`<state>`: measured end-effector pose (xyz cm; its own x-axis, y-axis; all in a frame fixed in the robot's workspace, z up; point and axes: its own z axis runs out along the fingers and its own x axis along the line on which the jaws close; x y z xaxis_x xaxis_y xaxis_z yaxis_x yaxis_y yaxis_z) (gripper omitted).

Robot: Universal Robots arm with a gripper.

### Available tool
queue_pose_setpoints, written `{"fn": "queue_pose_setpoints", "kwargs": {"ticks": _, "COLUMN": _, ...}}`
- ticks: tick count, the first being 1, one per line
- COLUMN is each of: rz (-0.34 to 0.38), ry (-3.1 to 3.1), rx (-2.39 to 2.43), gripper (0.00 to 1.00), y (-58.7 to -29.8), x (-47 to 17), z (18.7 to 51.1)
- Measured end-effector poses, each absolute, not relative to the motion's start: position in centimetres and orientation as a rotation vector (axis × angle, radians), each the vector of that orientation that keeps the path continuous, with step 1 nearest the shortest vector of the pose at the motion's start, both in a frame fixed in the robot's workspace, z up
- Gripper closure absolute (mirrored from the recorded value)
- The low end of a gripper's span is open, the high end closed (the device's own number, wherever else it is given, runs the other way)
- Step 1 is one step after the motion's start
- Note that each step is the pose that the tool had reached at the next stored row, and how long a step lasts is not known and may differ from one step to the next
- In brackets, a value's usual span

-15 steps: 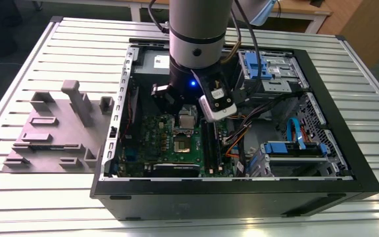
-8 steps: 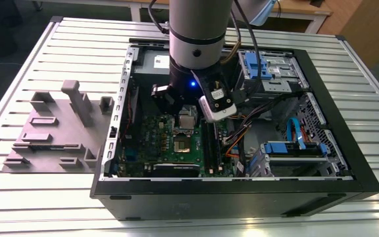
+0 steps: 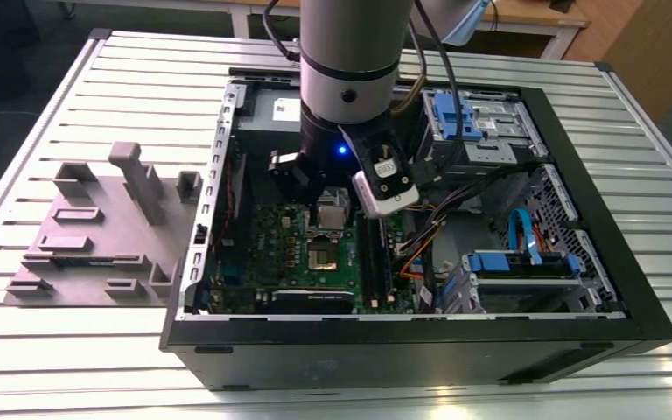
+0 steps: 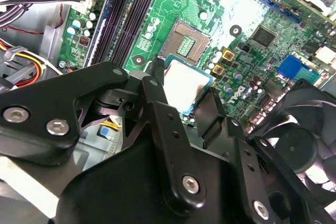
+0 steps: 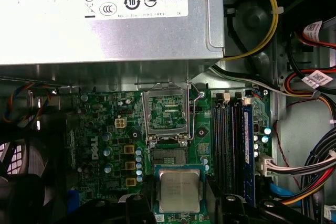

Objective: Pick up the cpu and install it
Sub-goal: 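Place the cpu into insertion slot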

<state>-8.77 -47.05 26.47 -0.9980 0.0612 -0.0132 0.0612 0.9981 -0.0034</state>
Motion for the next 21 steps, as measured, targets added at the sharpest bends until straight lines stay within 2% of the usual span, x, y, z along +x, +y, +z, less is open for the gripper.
{"fn": "queue_pose_setpoints", "kwargs": {"ticks": 21, "rz": -0.006, "ry": 3.127, "rx": 0.095, "gripper": 0.53, "y": -47.4, "x": -8.9, "z": 25.2}}
